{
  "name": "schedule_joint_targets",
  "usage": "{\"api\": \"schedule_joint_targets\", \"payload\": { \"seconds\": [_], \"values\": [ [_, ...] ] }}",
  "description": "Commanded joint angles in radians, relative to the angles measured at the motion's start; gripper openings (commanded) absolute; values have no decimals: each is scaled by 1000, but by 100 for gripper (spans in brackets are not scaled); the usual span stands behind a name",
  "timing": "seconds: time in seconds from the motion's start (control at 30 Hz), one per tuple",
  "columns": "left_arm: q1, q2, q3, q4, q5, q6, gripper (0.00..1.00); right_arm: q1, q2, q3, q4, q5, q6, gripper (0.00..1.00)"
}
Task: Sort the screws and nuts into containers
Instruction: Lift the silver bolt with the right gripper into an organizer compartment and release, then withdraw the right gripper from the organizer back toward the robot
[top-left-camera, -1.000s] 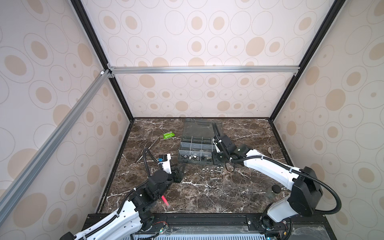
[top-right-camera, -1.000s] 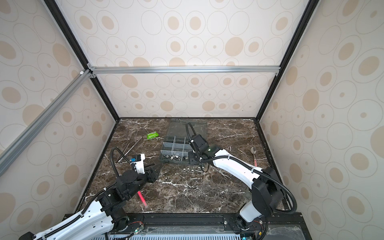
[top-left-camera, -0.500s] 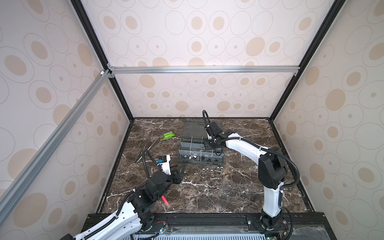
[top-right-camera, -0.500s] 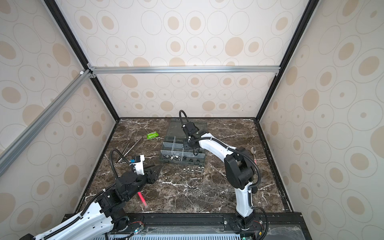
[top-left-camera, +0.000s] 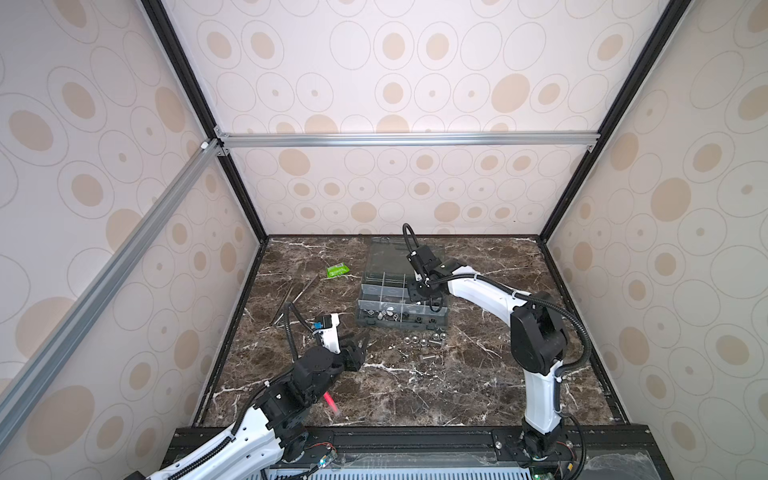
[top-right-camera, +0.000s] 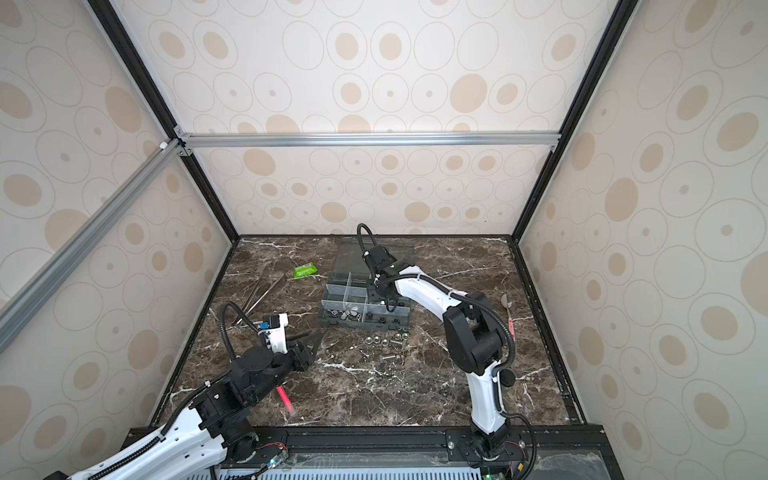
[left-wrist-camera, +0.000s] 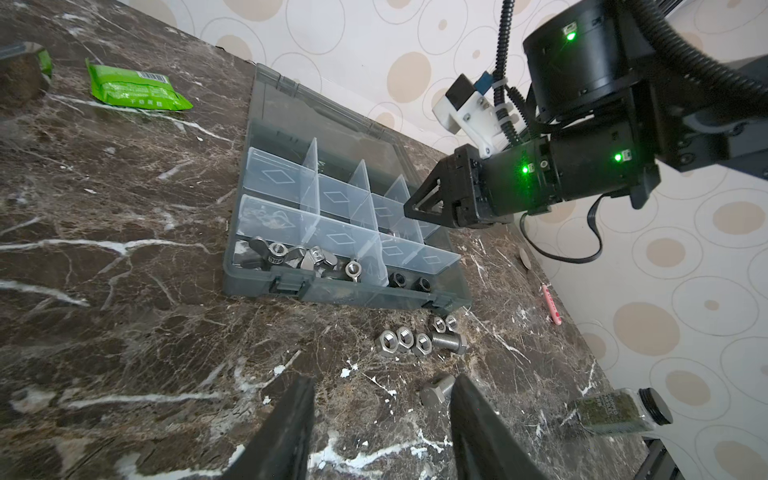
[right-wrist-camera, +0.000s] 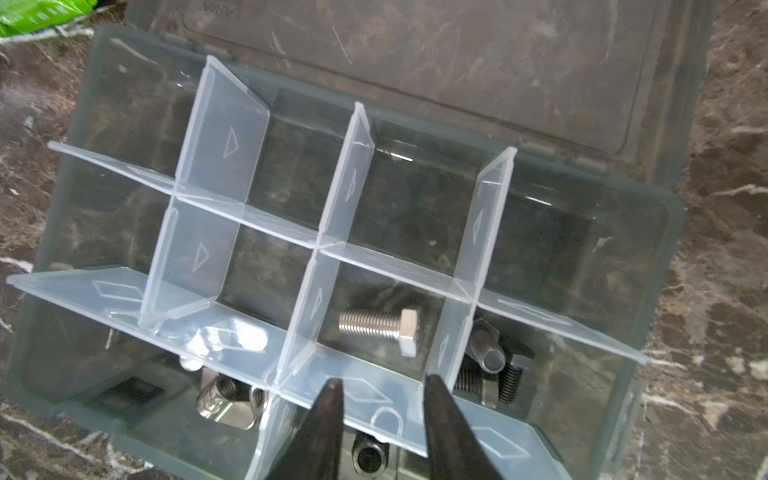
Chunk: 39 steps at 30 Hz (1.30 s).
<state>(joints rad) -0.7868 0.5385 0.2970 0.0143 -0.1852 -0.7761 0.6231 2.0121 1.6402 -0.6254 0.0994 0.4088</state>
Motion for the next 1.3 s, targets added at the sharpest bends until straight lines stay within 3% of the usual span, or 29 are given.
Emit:
{"api": "schedule_joint_targets", "payload": {
  "seconds": [0.0,0.27,0.6,0.9,1.27],
  "values": [
    [6,-11,4,-5,-4,-27,53,-8,-7,20,-26,15,7,40],
    [5,2,5,-1,3,-23,53,-7,-103,-31,-19,11,18,43],
    [5,46,22,8,26,3,52,-9,-312,-214,0,29,25,46],
    [5,95,27,43,48,9,51,-12,-523,-470,-1,94,65,46],
    [5,225,97,16,87,79,49,-16,-735,-756,28,111,226,47]
  ]
}}
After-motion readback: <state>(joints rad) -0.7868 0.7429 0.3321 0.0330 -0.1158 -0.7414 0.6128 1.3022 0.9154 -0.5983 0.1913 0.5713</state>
